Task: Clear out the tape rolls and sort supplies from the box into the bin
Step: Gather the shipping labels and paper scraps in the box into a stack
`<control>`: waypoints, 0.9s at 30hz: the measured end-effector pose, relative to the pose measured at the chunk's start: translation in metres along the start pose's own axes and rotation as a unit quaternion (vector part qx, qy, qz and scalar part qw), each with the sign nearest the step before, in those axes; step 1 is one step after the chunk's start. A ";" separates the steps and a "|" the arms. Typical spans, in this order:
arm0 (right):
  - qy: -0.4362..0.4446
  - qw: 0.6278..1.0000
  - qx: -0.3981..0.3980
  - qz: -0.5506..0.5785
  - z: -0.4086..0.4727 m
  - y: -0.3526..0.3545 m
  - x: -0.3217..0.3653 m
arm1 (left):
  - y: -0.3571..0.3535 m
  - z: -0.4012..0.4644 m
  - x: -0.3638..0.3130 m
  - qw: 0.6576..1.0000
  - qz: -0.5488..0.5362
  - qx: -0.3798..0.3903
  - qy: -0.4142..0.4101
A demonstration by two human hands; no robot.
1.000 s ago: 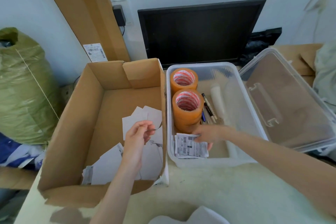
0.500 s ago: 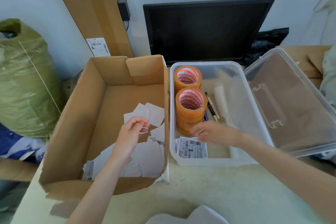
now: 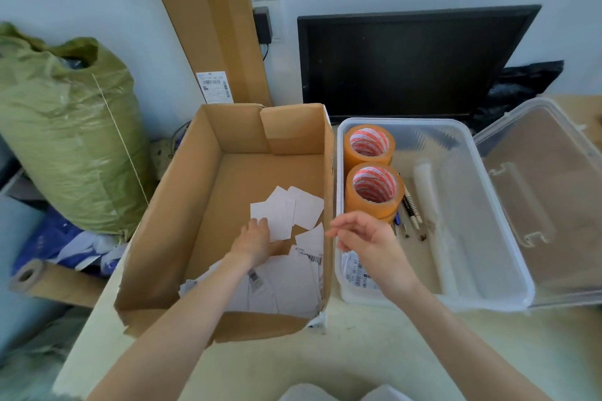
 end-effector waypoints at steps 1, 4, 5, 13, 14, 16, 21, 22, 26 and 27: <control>-0.001 1.000 -0.009 0.013 0.000 0.001 -0.001 | -0.002 0.005 -0.004 1.000 -0.013 0.006 0.013; -0.009 0.999 -0.023 0.032 -0.002 0.005 -0.003 | -0.009 0.020 -0.018 0.998 0.008 -0.009 0.058; -0.013 0.999 -0.024 0.029 -0.001 0.004 -0.004 | -0.012 0.023 -0.024 0.997 0.024 -0.017 0.073; -0.022 0.999 -0.028 0.023 -0.002 0.003 -0.004 | -0.012 0.040 -0.032 0.991 0.101 -0.045 0.077; -0.022 0.999 -0.028 0.026 -0.002 0.003 -0.004 | -0.011 0.038 -0.029 0.991 0.104 -0.059 0.064; -0.021 0.999 -0.028 0.028 -0.003 0.003 -0.004 | -0.004 0.031 -0.023 0.988 0.122 -0.086 0.046; -0.022 0.999 -0.027 0.023 -0.002 0.003 -0.003 | 0.018 0.016 0.002 0.989 -0.002 -0.146 0.024; -0.022 0.999 -0.027 0.023 -0.002 0.003 -0.003 | 0.022 0.013 0.008 0.985 -0.058 -0.165 0.016; -0.022 0.999 -0.031 0.024 -0.003 0.003 -0.003 | 0.043 -0.018 0.007 0.946 -0.219 -0.228 -0.070; -0.021 0.999 -0.034 0.025 -0.003 0.003 -0.003 | 0.048 -0.030 0.003 0.935 -0.257 -0.223 -0.099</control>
Point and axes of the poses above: each hand's wrist, its own z-axis towards the middle knuckle, its own y-axis out of the back of the hand, x = y × z, the point moved 2 cm from there along z, towards the middle knuckle, and after that the axes turned 12 degrees about x, right-handed, at the moved point
